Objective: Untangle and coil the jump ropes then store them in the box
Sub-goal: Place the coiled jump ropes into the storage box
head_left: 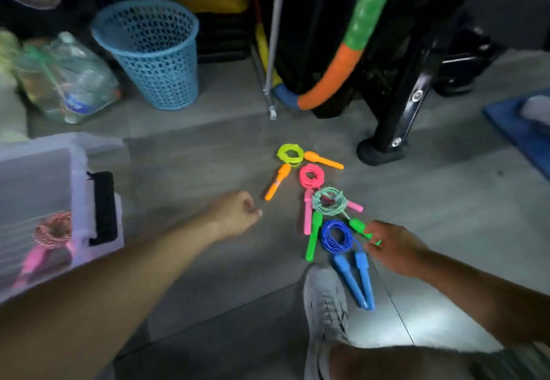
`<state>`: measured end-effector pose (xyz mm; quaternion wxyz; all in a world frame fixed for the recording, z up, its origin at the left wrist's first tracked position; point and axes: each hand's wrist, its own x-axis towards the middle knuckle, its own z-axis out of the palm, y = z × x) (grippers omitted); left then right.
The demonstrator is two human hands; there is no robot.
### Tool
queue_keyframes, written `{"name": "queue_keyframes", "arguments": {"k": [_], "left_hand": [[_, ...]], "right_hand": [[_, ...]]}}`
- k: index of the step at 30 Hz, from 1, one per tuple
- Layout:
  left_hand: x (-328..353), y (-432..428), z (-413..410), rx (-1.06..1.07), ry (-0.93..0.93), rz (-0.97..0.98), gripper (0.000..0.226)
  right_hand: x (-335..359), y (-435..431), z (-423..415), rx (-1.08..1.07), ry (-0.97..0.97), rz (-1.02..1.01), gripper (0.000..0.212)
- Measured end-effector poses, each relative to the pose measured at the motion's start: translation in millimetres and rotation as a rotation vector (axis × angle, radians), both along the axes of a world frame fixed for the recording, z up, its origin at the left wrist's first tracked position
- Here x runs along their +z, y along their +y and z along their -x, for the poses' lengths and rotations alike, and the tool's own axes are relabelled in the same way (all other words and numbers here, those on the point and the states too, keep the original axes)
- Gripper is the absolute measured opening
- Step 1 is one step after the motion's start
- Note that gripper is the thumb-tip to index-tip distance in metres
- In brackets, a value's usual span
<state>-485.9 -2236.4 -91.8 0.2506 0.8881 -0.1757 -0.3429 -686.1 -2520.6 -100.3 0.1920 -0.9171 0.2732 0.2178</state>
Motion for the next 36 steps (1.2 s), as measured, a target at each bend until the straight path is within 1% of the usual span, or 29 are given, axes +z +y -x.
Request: {"name": "queue_keyframes", "arguments": {"k": [2,5,7,9,10,12,13,15,17,20,22,24,25,27,28,29,30,32,34,36], "left_hand": [[-34,-38,24,-0.015,0.086,0.005,0.021],[-74,-87,60,-0.067,0.195,0.013,0.017],[-99,-117,80,-0.084,0.259,0.023,0.021],[-121,-142,96,-0.059,0.337,0.000,0.022],[-132,-154,103,-0.019,0.375,-0.014,0.023],[-154,-175,113,0.119,0.438,-0.019,0.028],[-163,-184,116,0.180,0.445,-0.028,0.028],[-175,-198,120,0.237,0.386,-0.082,0.023],[-182,-205,121,0.320,0.346,-0.125,0.035],[-187,-208,123,0.427,0.378,-0.107,0.045],[-183,-206,125,0.522,0.428,-0.018,0.048],[-176,-198,126,0.660,0.517,0.138,0.053],[-169,-191,126,0.712,0.591,0.215,0.051],[-140,-174,126,0.752,0.760,0.404,0.039],[-122,-165,124,0.763,0.827,0.500,0.036],[-104,-154,122,0.755,0.862,0.574,0.034],[-85,-142,118,0.728,0.858,0.630,0.029],[-47,-112,104,0.663,0.742,0.685,0.016],[-11,-75,83,0.614,0.583,0.692,0.018],[28,-32,57,0.575,0.451,0.726,0.024]], "right_hand": [[-37,-14,16,-0.065,0.018,-0.032,0.017],[-88,-24,28,-0.129,0.051,-0.086,0.020],[-115,-29,29,-0.212,0.032,-0.144,0.021],[-138,-34,26,-0.295,-0.012,-0.183,0.017],[-146,-36,21,-0.321,-0.044,-0.191,0.017],[-160,-39,9,-0.363,-0.099,-0.182,0.027],[-166,-40,1,-0.389,-0.116,-0.164,0.029],[-179,-42,-12,-0.442,-0.133,-0.122,0.032],[-189,-40,-20,-0.502,-0.146,-0.125,0.035],[-195,-31,-21,-0.612,-0.177,-0.215,0.029],[-187,-26,-17,-0.664,-0.234,-0.297,0.019],[-172,-24,-13,-0.706,-0.307,-0.373,0.017],[-160,-22,-10,-0.729,-0.347,-0.425,0.014],[-127,-15,-9,-0.739,-0.452,-0.518,0.007],[-107,-9,-11,-0.730,-0.510,-0.565,0.006],[-85,-1,-14,-0.704,-0.557,-0.607,0.011],[-64,9,-18,-0.650,-0.589,-0.632,0.013],[-21,34,-33,-0.496,-0.619,-0.622,0.014],[20,64,-55,-0.350,-0.631,-0.607,0.012],[57,100,-83,-0.248,-0.644,-0.671,0.007]]}}
